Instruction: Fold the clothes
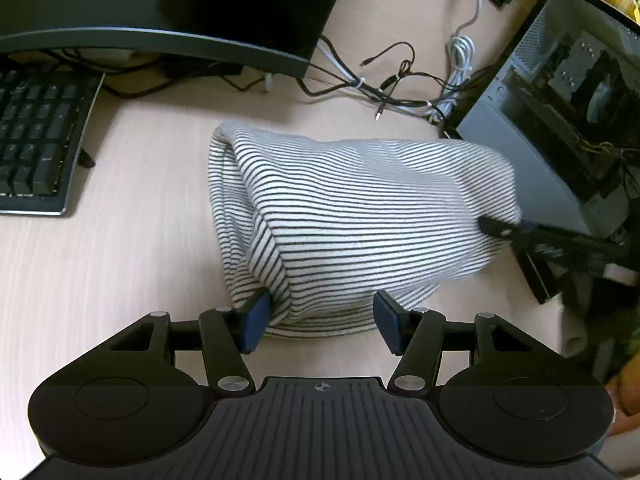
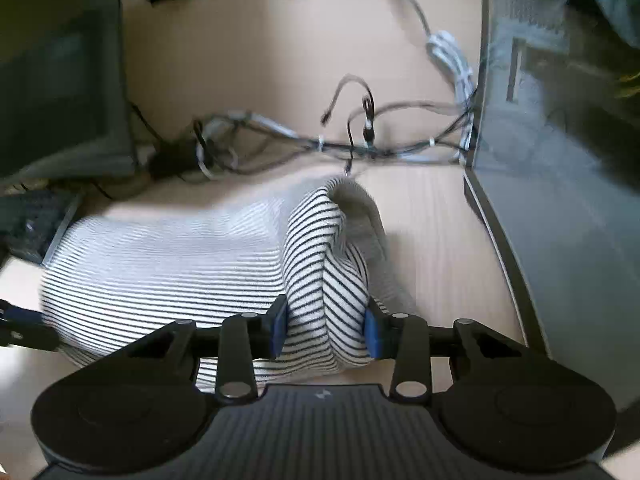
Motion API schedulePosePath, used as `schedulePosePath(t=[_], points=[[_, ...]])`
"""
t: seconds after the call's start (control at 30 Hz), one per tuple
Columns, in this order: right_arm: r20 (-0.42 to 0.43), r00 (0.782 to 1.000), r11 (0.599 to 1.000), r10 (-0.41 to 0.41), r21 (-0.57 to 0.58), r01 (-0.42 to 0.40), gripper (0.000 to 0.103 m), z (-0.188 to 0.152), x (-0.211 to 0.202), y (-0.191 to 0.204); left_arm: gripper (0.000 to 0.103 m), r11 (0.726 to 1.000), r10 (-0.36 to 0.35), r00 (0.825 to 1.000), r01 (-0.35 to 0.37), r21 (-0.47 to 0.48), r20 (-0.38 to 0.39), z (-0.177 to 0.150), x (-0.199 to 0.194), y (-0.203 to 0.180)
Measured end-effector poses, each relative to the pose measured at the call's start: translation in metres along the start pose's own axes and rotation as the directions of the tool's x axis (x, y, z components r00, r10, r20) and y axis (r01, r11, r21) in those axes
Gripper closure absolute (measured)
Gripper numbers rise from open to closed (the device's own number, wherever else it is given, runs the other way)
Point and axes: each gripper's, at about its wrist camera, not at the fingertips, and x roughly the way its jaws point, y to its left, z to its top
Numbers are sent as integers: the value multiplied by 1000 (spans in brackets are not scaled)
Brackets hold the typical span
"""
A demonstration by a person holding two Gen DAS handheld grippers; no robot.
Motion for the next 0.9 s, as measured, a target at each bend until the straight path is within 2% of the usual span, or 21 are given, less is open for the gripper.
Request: schedulePosePath(t=[0.07,0.2,0.3,0.37,0.47,0.6,0.77,0.9], points=[[-26,1000,1000,-5,13,5,60,-7,16,-5,43,1000,7,1000,-7,-5,22,3,-10,-2],[-22,1000,999,4,49,-3,59,-11,14,-8,40,1000,-29,989,29,5,147,16,-47,-9],[-30,1000,998,5,66,-3,59,-15,11,-2,32,999,-39,981,36,22,191,25,-51,-14],[-36,999,997,5,74,-2,58,-19,8,5,26,999,-33,985,27,38,167,28,-39,-16],[-38,999,998,14,59,-12,58,-22,7,7,26,999,-8,998,5,44,67,22,-5,-15],[-41,999,999,26,38,-25,57,-26,4,11,27,999,47,998,-46,24,-52,9,31,-6],[-46,998,999,41,12,-40,52,-32,2,15,26,998,33,998,-30,49,-62,4,31,-11],[-47,999,1000,23,-9,-24,52,-28,6,11,25,992,-22,1000,22,122,-6,11,9,-24]])
